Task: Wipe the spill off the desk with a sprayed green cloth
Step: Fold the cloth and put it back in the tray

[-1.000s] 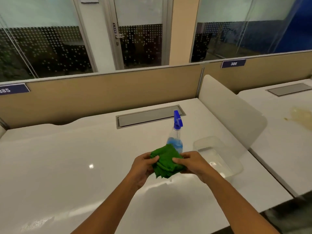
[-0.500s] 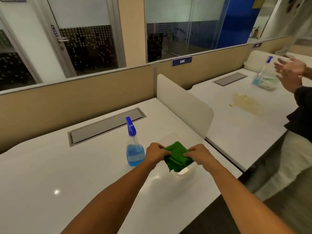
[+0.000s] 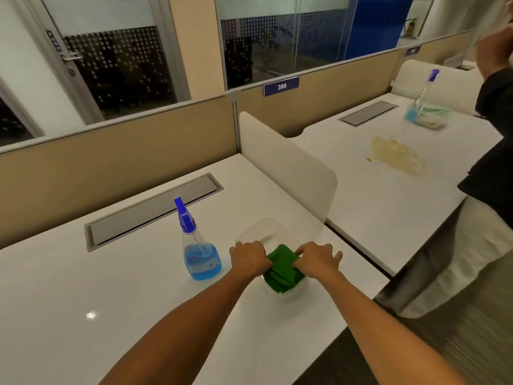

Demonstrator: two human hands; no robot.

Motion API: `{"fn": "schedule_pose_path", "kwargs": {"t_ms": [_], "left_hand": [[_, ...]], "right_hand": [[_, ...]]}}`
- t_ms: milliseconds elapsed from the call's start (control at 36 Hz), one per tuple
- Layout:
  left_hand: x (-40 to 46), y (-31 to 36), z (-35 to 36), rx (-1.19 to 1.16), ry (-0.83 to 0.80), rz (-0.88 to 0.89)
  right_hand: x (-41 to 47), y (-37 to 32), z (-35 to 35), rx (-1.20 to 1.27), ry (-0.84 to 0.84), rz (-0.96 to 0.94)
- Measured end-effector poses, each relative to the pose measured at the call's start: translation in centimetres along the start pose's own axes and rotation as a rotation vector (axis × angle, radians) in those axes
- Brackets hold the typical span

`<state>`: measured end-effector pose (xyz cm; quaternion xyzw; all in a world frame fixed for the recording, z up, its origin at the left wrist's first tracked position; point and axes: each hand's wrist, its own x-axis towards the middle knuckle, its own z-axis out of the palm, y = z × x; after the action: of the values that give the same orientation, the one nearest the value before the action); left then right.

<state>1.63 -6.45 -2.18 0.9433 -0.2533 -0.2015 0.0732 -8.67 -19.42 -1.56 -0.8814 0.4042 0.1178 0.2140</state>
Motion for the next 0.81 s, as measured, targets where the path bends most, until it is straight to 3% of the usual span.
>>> {"fn": "schedule_pose_path", "kwargs": {"t_ms": [333, 444, 667, 806], "left_hand": [[0.7, -0.1, 2.1, 0.258, 0.035, 0.088], [0.9, -0.5, 2.8, 0.218, 0.072, 0.132], [-2.5, -1.2, 4.8, -0.457, 0.308, 0.047], [-5.2, -0.8, 6.3, -0.907, 0.289, -0.149]], "right_hand": [[1.6, -0.1, 3.3, -0.221, -0.093, -0.004], [1.7, -0.2, 3.2, -0.266, -0.079, -0.025], [1.7, -0.8, 2.2, -0.301, -0.072, -0.041], [1.8, -2.5, 0.5, -0.334, 0.061, -0.150]]}}
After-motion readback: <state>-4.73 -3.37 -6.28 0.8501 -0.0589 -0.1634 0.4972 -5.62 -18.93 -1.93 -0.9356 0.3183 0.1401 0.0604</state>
